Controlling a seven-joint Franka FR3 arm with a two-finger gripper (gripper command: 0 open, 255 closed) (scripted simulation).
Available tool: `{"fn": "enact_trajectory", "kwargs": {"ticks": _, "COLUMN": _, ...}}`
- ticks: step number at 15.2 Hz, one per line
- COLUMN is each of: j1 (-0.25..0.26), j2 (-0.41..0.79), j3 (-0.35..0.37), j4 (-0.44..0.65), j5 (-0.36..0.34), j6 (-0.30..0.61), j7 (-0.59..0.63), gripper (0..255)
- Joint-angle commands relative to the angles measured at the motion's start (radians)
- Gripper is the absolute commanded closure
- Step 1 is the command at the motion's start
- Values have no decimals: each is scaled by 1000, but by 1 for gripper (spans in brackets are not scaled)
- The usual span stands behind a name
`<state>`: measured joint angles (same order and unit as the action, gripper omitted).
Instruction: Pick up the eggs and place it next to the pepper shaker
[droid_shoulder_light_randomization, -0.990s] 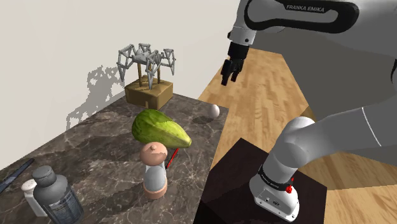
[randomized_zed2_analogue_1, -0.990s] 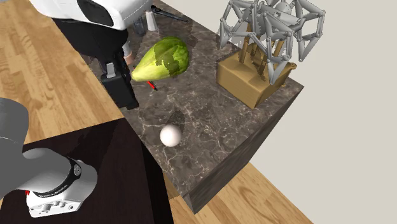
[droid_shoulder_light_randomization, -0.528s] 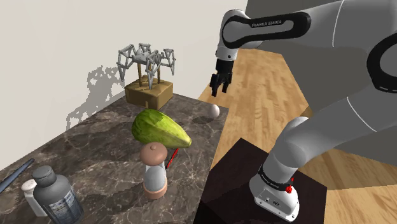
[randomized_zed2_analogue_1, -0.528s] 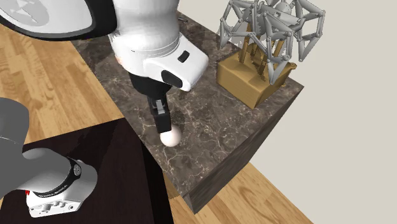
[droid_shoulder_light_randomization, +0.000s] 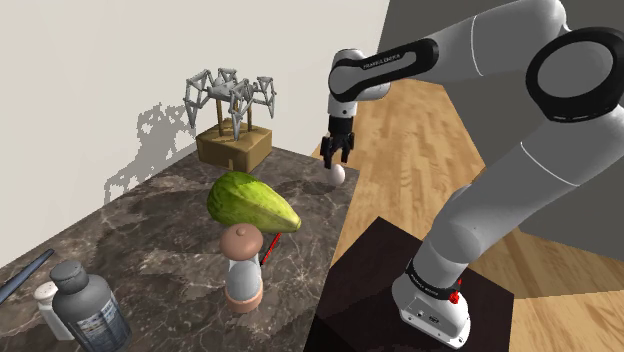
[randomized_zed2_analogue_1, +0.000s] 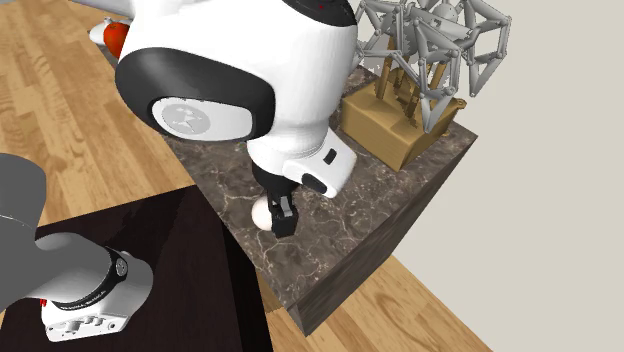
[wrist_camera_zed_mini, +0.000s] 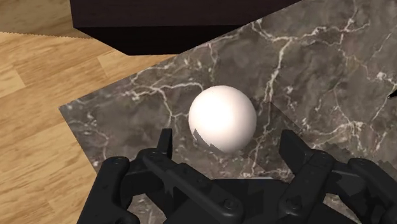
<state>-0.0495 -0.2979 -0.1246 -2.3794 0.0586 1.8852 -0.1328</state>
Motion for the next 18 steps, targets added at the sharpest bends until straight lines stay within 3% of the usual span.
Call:
{"fn": "enact_trajectory", "kwargs": {"ticks": 1, "j1": 2, "j2": 9, "j3": 2, "j4": -21, "j5": 3, "j6": 29, "j7": 1, "gripper": 0}}
{"fn": "enact_trajectory", "kwargs": {"ticks": 5, "j1": 4, "j2": 19, "j3": 3, "j4": -61, "j5": 6, "j6": 79, "j7": -1, "gripper": 0}}
{"fn": "enact_trajectory", "kwargs": {"ticks": 12, "j1": 4, "j2": 19, "j3": 3, "j4": -61, "j5": 6, "j6": 79, "j7": -1, "gripper": 0}}
{"fn": "enact_trajectory", "kwargs": {"ticks": 13, "j1": 4, "j2": 19, "j3": 3, "j4": -61, "j5": 6, "j6": 79, "j7": -1, "gripper": 255}}
{"fn": "enact_trajectory", "kwargs": {"ticks": 18, "j1": 4, "j2": 18, "j3": 3, "j4": -62, "j5": 6, "j6": 79, "j7": -1, "gripper": 255}}
